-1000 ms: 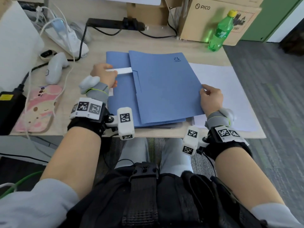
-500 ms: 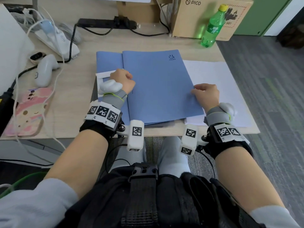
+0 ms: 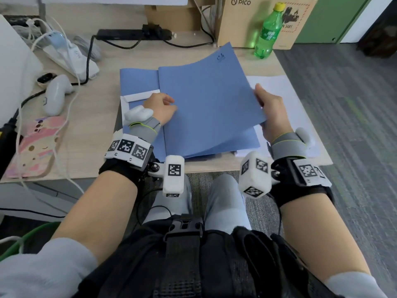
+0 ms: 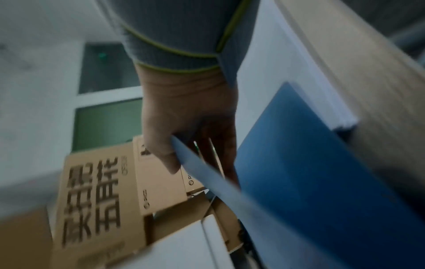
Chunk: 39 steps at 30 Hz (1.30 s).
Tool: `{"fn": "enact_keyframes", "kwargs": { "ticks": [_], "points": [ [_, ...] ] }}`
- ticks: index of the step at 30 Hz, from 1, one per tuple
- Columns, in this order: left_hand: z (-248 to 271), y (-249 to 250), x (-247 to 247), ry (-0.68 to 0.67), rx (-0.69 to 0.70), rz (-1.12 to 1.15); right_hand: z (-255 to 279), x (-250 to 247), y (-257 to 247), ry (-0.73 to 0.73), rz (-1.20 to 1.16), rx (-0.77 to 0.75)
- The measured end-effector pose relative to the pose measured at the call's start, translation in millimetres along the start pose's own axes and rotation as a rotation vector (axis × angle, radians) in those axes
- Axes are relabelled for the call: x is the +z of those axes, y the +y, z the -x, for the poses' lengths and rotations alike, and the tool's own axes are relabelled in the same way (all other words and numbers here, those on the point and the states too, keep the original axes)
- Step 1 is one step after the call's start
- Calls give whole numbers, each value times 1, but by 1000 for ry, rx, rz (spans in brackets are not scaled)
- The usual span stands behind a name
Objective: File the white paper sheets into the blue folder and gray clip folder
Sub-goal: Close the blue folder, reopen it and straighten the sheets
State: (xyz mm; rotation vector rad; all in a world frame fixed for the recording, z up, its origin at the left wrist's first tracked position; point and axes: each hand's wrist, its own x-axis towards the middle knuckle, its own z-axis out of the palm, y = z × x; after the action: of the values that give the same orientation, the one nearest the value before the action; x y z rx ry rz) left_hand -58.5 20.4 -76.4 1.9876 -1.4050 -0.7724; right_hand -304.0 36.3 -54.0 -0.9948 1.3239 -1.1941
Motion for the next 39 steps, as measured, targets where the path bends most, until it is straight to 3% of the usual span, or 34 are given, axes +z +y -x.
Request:
{"fn": "enact_keyframes", "kwargs": {
  "ticks": [4,7,10,14,18,21,23,24,26,29,32,35,39],
  "points": [
    [8,-1,-3,-68,72,37,13,9,-6,-319,-322,78],
    [14,-2,-6,-129,85,159,19,36,-14,-433,-394,60],
    [26,-4,-18,-200,106,252,19,67,-23,-501,-306,21],
    [41,-7,-42,-207,125,362,23,108,-26,-606,77,-99],
    [58,-16,-79,-43,68,422,28,145,-23,-646,265,-167],
    [86,-25,-118,185,-10,405,29,175,-13,-667,363,-141],
    [73,-42,-132,148,-89,670,30,193,-3,-662,375,-122],
    [71,-45,-138,114,-68,894,27,199,2,-644,384,-119],
    [65,-54,-148,64,10,1032,22,210,12,-619,430,-99],
    [67,-85,-161,84,32,807,16,224,25,-553,531,-50],
    [60,-114,-166,47,-57,589,13,228,37,-509,632,-32],
    [53,-129,-170,139,-192,427,17,233,41,-514,680,-44],
    [39,-133,-167,264,-230,247,19,230,33,-501,665,-84]
  ]
}}
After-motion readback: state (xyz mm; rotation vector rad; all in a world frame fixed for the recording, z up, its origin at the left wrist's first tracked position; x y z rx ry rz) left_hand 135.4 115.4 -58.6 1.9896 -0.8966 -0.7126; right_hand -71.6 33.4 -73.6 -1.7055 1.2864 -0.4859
